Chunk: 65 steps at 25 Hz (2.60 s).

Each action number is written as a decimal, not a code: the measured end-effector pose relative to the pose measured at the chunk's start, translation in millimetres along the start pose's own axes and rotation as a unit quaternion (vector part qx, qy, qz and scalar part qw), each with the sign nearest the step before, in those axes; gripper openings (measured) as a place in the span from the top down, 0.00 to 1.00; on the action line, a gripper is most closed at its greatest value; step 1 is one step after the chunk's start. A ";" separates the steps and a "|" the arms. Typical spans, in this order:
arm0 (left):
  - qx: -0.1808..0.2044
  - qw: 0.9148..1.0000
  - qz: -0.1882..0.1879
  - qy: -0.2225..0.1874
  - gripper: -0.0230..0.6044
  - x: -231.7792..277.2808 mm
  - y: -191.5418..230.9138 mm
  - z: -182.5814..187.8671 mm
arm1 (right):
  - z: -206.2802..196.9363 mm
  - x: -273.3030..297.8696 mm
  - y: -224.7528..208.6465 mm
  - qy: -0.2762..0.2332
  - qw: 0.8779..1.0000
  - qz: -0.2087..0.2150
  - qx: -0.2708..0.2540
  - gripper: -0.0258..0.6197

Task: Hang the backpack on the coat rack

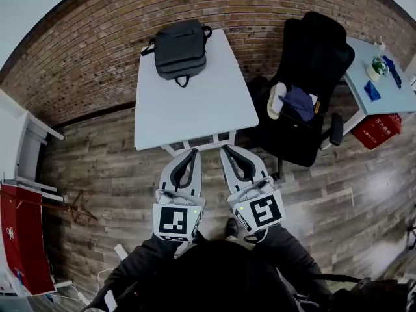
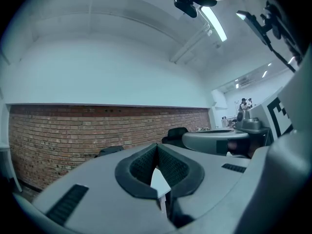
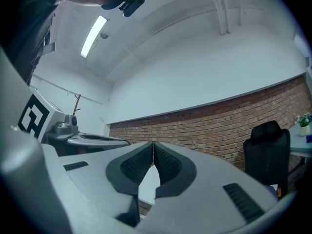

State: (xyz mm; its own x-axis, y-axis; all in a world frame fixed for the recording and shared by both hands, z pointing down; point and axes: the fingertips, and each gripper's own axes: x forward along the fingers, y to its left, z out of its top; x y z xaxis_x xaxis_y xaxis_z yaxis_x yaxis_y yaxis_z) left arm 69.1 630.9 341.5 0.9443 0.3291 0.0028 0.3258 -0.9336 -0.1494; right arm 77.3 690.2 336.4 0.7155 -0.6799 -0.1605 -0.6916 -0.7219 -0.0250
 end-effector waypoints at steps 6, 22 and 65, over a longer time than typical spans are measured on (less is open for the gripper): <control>0.012 1.000 0.008 0.026 0.95 14.6 -14.0 -9.1 | -12.4 -0.7 -28.0 0.017 1.000 0.001 0.015 0.95; -0.051 0.998 0.046 0.008 0.95 73.3 73.1 -27.5 | -42.3 95.8 -38.4 0.056 0.998 0.026 -0.017 0.95; -0.053 0.996 0.059 0.032 0.95 229.2 204.5 -58.7 | -68.4 290.9 -123.5 0.065 0.997 0.046 -0.022 0.95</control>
State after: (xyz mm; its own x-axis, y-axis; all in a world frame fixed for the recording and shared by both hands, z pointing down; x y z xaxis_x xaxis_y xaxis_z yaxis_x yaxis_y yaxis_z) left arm 354.9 507.1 369.6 0.9764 0.2092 0.0546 0.2118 -0.9762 -0.0475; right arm 377.5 572.7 360.3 0.6580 -0.7524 -0.0310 -0.7519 -0.6587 0.0274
